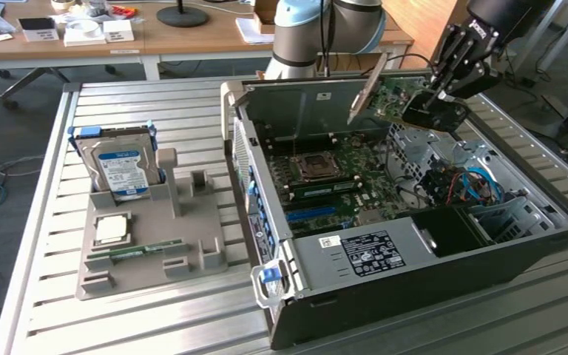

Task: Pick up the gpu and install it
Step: 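Insert the gpu into the slot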

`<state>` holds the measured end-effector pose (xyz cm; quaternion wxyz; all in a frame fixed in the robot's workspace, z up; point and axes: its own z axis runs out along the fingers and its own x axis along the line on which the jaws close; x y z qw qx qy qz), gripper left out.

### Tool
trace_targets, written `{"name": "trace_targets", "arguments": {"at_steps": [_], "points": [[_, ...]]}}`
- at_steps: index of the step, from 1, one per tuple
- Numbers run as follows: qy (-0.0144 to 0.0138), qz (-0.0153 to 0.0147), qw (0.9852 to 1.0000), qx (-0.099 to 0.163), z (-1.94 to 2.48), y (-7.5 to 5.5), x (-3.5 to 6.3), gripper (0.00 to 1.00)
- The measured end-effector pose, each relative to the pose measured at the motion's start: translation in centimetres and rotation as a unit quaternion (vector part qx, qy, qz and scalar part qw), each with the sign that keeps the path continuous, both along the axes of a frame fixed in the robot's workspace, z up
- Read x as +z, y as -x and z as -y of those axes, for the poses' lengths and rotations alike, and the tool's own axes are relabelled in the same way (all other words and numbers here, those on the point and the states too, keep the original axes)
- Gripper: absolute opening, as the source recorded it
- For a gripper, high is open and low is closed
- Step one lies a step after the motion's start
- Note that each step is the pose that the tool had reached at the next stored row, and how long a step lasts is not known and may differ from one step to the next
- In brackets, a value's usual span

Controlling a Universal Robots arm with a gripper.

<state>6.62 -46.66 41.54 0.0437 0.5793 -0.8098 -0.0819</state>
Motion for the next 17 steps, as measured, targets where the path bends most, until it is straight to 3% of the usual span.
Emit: {"name": "trace_targets", "arguments": {"at_steps": [4, 7, 15, 17], "points": [[0.0001, 0.0, 0.9994, 0.035, 0.0, 0.0, -0.01, 0.27], [0.0001, 0.0, 0.9981, 0.062, 0.0, 0.0, -0.03, 0.27], [0.0001, 0.0001, 0.9915, 0.13, 0.0, 0.0, -0.06, 0.27], [0.0002, 0.0, 0.9913, 0.131, 0.01, 0.0, -0.05, 0.27]]}}
